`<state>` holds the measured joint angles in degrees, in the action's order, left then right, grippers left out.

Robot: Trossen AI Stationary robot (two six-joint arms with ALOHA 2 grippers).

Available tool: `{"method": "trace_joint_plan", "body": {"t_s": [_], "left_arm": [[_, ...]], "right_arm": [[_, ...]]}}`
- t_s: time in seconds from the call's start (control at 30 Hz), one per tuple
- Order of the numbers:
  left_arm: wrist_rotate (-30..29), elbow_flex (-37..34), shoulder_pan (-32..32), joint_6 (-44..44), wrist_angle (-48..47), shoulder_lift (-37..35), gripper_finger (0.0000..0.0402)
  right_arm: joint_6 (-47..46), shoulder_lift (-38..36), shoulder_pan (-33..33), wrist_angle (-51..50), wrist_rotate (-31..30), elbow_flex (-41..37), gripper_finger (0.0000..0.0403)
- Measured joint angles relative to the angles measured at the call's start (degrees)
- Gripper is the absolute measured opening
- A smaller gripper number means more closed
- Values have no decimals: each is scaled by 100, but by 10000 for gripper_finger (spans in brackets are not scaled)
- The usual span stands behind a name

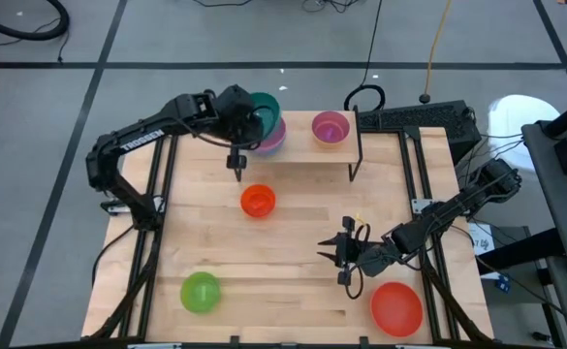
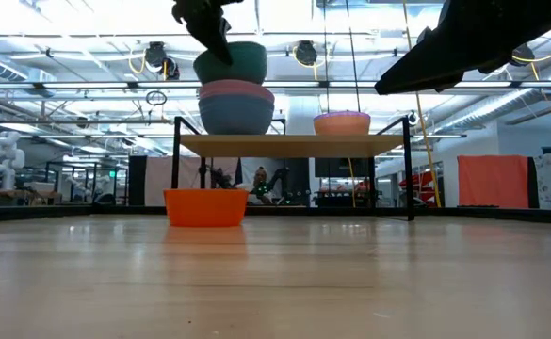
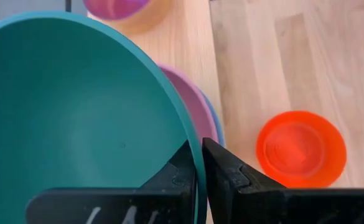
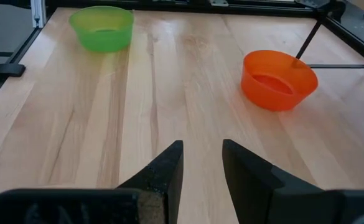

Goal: Place and stack bowls onto a shelf
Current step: Stack the green bowl on top of the pink bowl on the shelf

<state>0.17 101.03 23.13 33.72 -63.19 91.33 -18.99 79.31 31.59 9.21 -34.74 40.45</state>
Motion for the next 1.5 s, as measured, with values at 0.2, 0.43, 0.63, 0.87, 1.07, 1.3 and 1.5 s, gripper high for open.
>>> {"method": "trace_joint_plan", "body": {"t_s": [0.2, 0.43, 0.63, 0.87, 1.07, 1.3, 1.5], "left_arm": [[-67, 0, -6, -117, -171, 146, 26], [-67, 0, -10, -241, -173, 133, 27], [-71, 0, -12, -347, -108, 133, 73], [-80, 0, -12, -606, -23, 133, 140], [-138, 0, -48, -722, 30, 133, 167], [-695, -2, -370, -622, 46, 63, 154], [-864, -7, -593, -722, 69, -3, 95]], "right_arm": [[-21, 2, 0, -2, 9, 0, 107], [6, 2, 0, -2, 13, 0, 107], [14, 2, 0, -1, 17, 0, 107], [9, 2, 0, 0, 24, 0, 107], [11, 2, 0, -2, 24, 0, 107], [16, 1, 0, -2, 24, 0, 107], [19, 2, 0, -2, 24, 0, 107]]}}
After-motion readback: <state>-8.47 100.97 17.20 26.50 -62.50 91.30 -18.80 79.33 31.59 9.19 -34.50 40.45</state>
